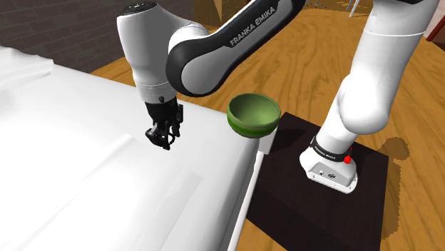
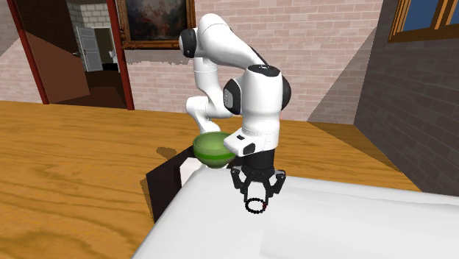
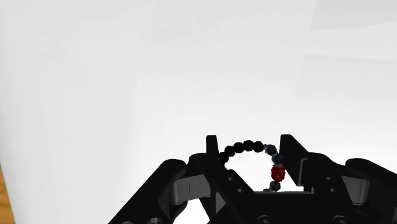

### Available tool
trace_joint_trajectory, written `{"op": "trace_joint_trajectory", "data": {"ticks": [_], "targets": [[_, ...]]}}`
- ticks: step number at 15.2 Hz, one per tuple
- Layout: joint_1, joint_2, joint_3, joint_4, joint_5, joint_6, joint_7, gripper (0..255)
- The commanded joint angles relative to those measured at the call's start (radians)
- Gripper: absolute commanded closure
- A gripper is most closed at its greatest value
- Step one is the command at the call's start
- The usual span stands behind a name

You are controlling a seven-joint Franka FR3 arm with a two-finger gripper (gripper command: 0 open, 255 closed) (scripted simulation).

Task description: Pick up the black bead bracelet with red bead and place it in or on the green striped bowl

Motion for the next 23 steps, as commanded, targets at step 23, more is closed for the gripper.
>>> {"op": "trace_joint_trajectory", "data": {"ticks": [23], "targets": [[-0.015, -0.102, 0.008, 0.221, 0.073, -0.304, -0.051, 255]]}}
